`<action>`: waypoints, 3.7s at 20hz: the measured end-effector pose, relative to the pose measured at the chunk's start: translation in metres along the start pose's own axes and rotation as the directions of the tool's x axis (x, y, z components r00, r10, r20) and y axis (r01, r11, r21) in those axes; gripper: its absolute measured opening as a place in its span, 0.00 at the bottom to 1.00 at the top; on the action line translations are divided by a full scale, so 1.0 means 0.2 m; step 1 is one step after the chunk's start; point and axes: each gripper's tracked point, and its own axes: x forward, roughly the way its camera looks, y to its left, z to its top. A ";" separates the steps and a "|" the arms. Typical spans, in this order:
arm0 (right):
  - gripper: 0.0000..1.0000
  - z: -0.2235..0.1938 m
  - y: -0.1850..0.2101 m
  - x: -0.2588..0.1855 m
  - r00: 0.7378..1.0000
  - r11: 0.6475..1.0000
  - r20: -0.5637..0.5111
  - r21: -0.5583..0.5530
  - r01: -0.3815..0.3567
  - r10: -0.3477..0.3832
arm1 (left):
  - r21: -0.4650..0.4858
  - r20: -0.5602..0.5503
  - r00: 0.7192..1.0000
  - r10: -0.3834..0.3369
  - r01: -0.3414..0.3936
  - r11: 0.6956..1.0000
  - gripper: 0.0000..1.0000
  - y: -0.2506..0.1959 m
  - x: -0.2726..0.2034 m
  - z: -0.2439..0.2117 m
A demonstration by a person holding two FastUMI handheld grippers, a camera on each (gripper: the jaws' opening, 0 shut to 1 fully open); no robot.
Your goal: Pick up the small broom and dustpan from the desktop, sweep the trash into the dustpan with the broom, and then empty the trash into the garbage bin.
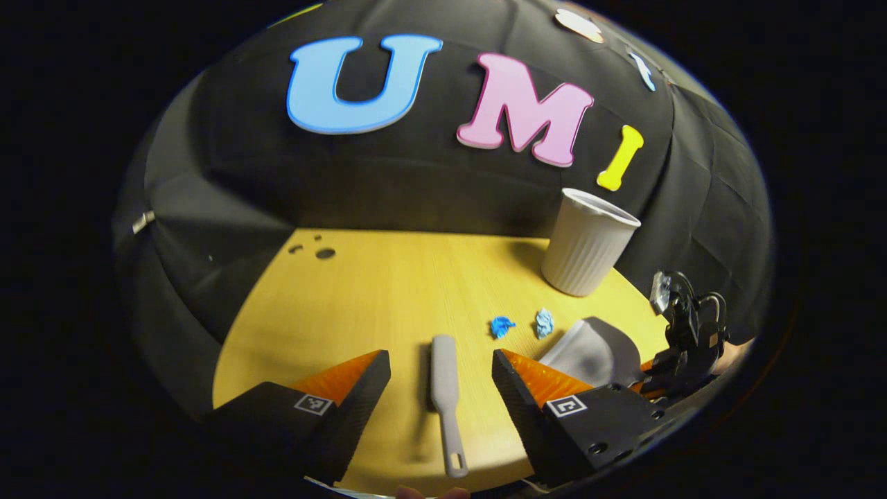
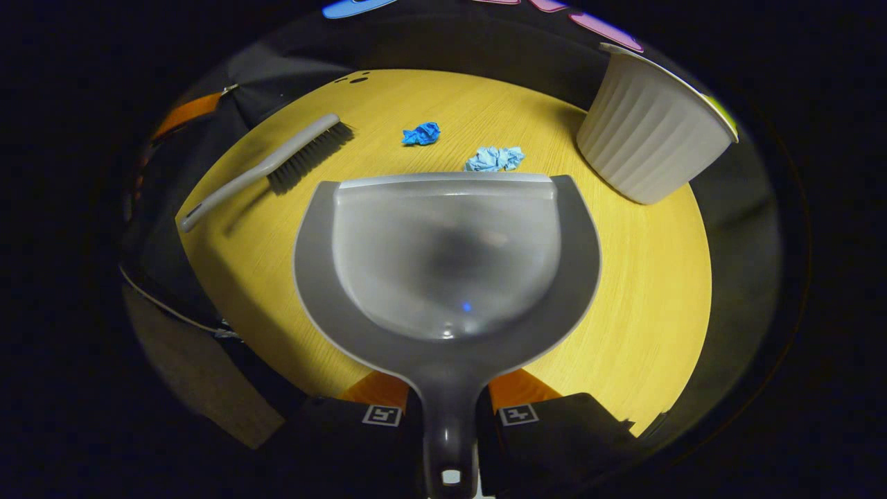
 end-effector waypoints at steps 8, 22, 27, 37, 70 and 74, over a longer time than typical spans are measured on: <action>0.36 -0.02 -0.10 -0.05 1.000 1.000 0.020 -0.022 0.003 -0.002 | 0.021 -0.323 0.946 0.027 -0.021 1.000 0.93 -0.04 0.24 -0.42; 0.36 -0.07 -0.15 -0.03 1.000 1.000 0.015 -0.004 0.005 -0.005 | 0.108 -0.508 0.847 0.159 -0.121 0.987 0.78 0.03 0.47 -0.71; 0.36 -0.07 -0.14 -0.02 1.000 1.000 0.006 -0.010 -0.017 0.017 | 0.109 -0.517 0.837 0.177 -0.141 0.984 0.50 0.01 0.50 -0.72; 0.36 -0.04 -0.32 0.00 0.989 0.987 -0.148 -0.155 -0.035 0.012 | 0.232 -0.397 0.901 0.173 -0.084 0.969 0.26 0.02 0.79 -0.35; 0.36 0.02 -0.39 0.11 0.992 0.983 -0.066 -0.136 -0.120 0.112 | 0.230 -0.468 0.838 -0.278 0.420 0.878 0.25 -0.83 0.89 -0.29; 0.36 0.01 -0.37 0.10 0.993 0.987 -0.062 -0.120 -0.107 0.100 | 0.225 -0.444 0.867 -0.227 0.353 0.908 0.25 -0.77 0.94 -0.27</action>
